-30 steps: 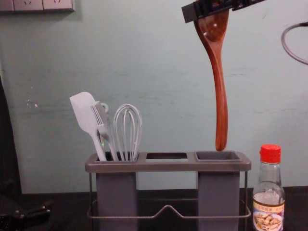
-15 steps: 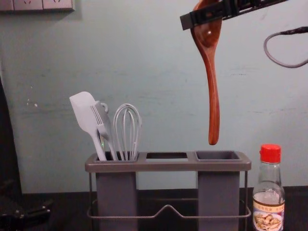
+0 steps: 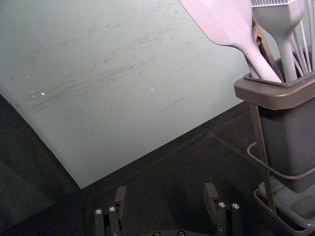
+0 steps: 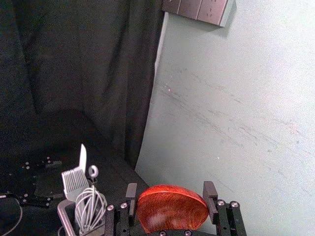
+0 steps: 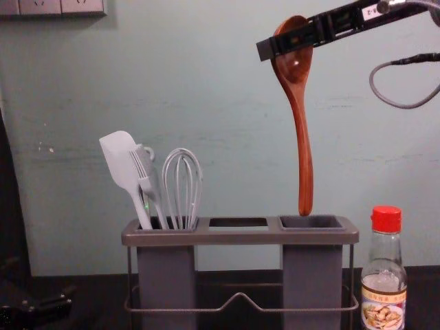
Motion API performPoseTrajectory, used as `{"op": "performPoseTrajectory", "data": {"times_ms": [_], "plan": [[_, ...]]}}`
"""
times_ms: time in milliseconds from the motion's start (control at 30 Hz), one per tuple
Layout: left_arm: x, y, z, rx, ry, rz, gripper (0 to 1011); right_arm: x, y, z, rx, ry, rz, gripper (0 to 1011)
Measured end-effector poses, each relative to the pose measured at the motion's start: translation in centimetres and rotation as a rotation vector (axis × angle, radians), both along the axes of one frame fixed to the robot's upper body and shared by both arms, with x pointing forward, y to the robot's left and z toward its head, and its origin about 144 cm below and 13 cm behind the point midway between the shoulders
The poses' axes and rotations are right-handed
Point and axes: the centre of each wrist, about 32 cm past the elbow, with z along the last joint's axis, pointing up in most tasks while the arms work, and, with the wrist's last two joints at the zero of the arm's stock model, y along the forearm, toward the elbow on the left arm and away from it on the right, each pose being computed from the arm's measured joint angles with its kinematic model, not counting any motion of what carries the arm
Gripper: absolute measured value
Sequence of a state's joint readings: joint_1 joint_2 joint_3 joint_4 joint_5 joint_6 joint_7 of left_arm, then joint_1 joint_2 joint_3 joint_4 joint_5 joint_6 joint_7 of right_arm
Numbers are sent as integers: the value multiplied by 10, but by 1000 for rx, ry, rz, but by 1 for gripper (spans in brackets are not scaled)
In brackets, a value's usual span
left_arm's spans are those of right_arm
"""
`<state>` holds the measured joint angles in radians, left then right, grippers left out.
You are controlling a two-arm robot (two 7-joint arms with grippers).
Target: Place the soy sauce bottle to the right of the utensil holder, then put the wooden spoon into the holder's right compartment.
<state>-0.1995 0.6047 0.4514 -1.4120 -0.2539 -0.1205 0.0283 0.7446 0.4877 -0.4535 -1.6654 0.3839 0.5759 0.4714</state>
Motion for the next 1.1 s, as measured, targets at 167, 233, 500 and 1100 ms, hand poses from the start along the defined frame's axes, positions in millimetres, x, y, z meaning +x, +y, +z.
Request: {"op": "performPoseTrajectory", "data": {"times_ms": [167,233,500,1100], "plan": [[0,0,0,0,0,0,1011,1,-1,-3,0,8,-4,836],[0,0,0,0,0,0,1012,2,-2,-5,0,12,-5,836],[0,0,0,0,0,0,1012,2,-4,-11,-7,20,-5,836],[0,0,0,0,0,0,1011,-4,-2,-27,-66,50,6,836]]}}
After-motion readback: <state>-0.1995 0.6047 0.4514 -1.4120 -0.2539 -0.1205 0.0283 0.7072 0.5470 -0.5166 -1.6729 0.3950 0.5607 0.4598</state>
